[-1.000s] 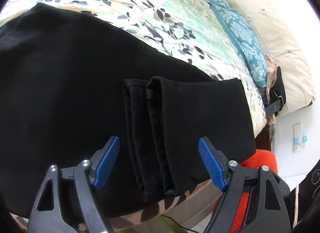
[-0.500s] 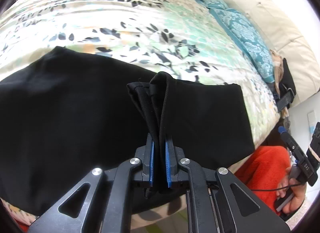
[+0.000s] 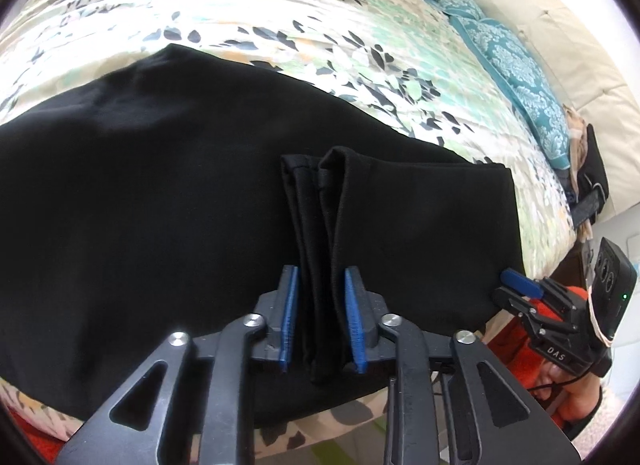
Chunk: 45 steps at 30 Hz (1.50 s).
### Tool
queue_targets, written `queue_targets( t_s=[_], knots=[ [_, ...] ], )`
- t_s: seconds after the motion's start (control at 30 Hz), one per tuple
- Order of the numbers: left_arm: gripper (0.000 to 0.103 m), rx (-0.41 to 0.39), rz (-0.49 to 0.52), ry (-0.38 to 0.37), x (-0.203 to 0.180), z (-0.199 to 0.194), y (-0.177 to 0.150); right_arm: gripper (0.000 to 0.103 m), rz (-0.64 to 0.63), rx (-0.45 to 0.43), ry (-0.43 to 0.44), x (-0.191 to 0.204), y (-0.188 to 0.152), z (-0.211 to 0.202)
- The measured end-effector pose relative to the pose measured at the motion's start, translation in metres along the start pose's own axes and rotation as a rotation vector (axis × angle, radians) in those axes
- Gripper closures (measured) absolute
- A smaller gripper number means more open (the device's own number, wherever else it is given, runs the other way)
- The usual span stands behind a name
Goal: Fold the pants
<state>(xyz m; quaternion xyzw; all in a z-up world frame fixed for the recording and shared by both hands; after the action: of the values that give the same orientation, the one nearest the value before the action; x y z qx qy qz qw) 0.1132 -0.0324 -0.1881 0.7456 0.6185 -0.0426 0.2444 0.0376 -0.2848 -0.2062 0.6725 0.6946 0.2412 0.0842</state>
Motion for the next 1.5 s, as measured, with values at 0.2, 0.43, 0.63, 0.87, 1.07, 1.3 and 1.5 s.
queue_targets(
  t_s=[0.2,0.43,0.63,0.87,1.07,1.3,1.5],
  knots=[
    [0.048,-0.186,-0.069,0.114,0.018,-0.055,0.006,0.046,0.03,-0.192,-0.003,0.0,0.015,-0.052],
    [0.048,-0.213,0.154,0.038,-0.065,-0.03,-0.005,0.045,0.106,-0.123,-0.055,-0.011,0.032,-0.029],
    [0.065,-0.082,0.175,0.113,-0.054,0.034,-0.022,0.045,0.015,-0.102,-0.064,0.016,0.009,-0.021],
    [0.044,-0.096,0.131,0.08,-0.044,0.019,-0.021,0.02,-0.059,-0.016,-0.071,0.027,0.004,0.009],
    [0.036,-0.185,-0.029,0.06,0.006,-0.032,-0.012,0.02,-0.052,-0.158,-0.057,0.029,0.012,-0.022],
    [0.035,-0.327,-0.239,0.018,0.113,-0.121,0.021,0.02,0.021,-0.19,-0.065,0.016,0.015,-0.03],
    [0.024,-0.456,-0.469,0.092,0.241,-0.194,0.025,0.02,0.044,-0.196,-0.051,0.013,0.015,-0.032]
  ],
)
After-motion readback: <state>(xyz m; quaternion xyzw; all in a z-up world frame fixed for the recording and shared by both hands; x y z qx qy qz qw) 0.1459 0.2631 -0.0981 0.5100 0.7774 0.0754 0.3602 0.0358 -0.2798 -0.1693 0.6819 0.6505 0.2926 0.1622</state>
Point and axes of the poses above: each gripper's, at about its wrist camera, not at the fingertips, and z roughly the way its jaws point, x to its left, y to its top, the point moved 2 cm from there along z, roughly the way its jaws point, and after that the axes turned 1 degree about -y, right-handed, at the moved point
